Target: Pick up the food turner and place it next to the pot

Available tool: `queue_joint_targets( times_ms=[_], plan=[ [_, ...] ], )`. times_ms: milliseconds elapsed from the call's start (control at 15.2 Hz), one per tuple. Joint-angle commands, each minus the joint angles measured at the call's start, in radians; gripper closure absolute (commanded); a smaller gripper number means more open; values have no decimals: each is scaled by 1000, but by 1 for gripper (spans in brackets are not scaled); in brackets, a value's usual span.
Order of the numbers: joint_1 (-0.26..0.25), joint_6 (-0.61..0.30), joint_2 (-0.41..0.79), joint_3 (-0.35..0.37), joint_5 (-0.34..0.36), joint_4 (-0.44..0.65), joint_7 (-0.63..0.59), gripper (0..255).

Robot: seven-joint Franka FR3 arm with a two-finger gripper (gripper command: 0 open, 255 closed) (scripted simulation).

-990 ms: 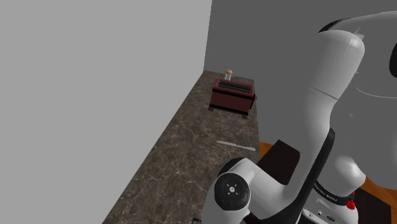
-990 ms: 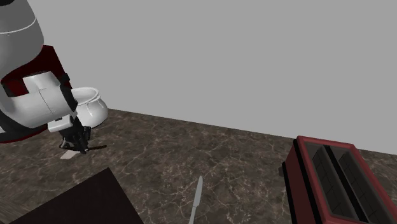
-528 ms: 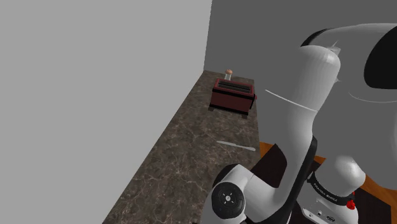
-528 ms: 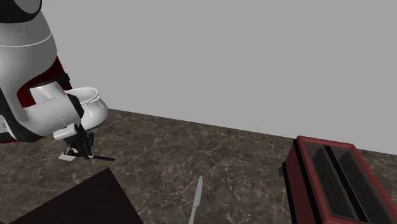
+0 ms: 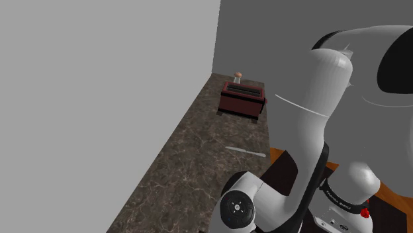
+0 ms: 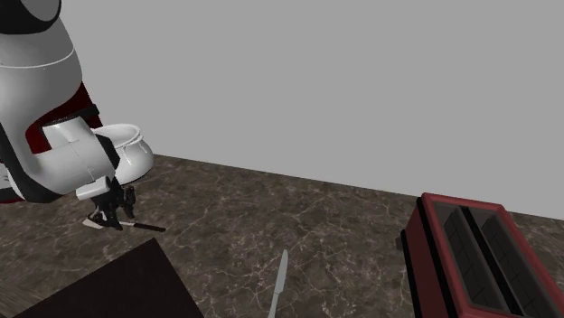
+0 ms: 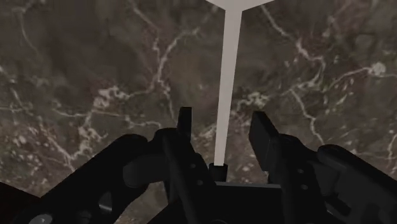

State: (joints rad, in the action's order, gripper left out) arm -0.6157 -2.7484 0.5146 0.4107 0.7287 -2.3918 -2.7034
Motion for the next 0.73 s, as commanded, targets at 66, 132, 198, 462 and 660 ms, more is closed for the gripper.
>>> queue_joint_targets(
  times_ms=[66,132,198,462,660],
  plan=[
    [0,0,0,0,0,0,0,0],
    [0,0,0,0,0,0,0,0],
    [0,0,0,0,0,0,0,0],
    [78,65,-106,107,-117,-37,86,0],
    [98,82,-134,135,-151,-45,111,0]
  ],
)
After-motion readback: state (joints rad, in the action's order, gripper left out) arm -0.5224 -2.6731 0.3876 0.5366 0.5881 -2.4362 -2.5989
